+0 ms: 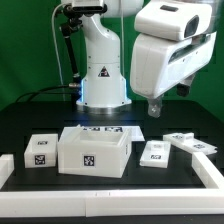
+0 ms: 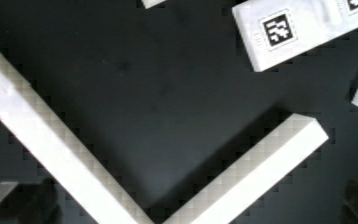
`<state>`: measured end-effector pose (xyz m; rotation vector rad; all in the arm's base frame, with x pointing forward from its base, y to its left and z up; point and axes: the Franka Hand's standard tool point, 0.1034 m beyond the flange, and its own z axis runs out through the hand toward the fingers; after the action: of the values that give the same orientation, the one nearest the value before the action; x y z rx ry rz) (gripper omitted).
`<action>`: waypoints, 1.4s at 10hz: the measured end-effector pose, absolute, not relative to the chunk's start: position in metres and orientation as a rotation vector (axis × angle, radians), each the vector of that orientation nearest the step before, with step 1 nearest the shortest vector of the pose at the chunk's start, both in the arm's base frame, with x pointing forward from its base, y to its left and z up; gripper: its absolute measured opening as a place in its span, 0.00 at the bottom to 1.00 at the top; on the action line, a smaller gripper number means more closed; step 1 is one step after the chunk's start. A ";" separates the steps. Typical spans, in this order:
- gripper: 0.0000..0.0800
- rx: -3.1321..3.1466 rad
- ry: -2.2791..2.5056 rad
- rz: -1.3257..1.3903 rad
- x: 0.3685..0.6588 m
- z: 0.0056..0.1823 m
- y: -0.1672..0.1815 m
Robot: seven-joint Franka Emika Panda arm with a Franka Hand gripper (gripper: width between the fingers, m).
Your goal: Assemble cabinet
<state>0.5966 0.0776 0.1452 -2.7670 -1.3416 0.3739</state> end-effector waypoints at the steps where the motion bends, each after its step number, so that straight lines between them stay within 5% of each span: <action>1: 1.00 -2.766 -1.342 0.388 0.597 0.147 0.077; 7: 1.00 -2.753 -1.394 0.355 0.598 0.145 0.076; 14: 1.00 -2.580 -1.781 0.078 0.537 0.125 0.045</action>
Offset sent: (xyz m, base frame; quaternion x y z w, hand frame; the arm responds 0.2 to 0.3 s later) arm 0.0000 0.0000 0.0000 0.0000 0.0000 0.0000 1.0000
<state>0.5370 0.0449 0.1245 -2.5796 -1.7812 0.0776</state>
